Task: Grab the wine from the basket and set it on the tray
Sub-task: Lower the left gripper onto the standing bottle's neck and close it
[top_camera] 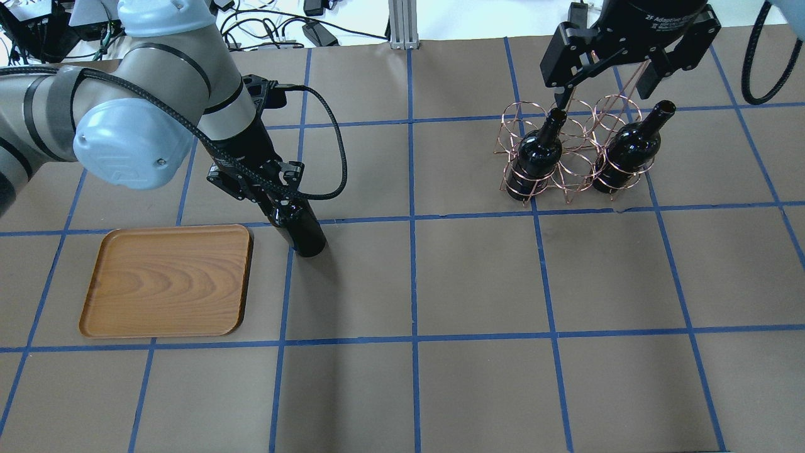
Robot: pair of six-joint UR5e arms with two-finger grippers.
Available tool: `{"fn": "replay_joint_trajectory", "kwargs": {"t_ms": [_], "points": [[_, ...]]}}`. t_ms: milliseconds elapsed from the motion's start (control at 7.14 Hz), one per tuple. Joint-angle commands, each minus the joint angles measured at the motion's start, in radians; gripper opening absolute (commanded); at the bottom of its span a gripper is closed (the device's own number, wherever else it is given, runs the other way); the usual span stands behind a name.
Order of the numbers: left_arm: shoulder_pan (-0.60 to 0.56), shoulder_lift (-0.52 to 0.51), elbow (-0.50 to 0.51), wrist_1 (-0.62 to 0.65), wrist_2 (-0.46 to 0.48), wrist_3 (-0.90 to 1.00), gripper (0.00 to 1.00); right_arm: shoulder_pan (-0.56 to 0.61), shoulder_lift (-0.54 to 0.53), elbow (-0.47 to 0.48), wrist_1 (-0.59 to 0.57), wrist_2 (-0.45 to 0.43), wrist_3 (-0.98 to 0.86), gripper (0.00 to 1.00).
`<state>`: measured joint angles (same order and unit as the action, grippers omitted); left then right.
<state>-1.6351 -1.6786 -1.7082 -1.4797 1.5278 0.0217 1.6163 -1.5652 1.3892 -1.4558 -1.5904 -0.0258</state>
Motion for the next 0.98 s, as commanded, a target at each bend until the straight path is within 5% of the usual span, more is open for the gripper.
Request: {"fn": "replay_joint_trajectory", "kwargs": {"t_ms": [0, 420, 701, 841], "points": [[0.0, 0.01, 0.001, -0.014, 0.0, 0.001, 1.0, 0.001, -0.002, 0.004, -0.002, 0.001, 0.004, 1.0], [0.012, -0.015, 0.024, 0.033, -0.003, 0.001, 0.98, 0.001, -0.004, 0.005, -0.002, 0.001, 0.004, 1.0], [0.014, -0.018, 0.035, 0.036, -0.006, -0.008, 0.67, 0.001, -0.004, 0.005, -0.002, 0.001, 0.004, 1.0], [0.014, -0.02, 0.033, 0.035, -0.005, -0.008, 0.66, 0.001, -0.004, 0.005, -0.002, 0.001, 0.004, 1.0]]}}
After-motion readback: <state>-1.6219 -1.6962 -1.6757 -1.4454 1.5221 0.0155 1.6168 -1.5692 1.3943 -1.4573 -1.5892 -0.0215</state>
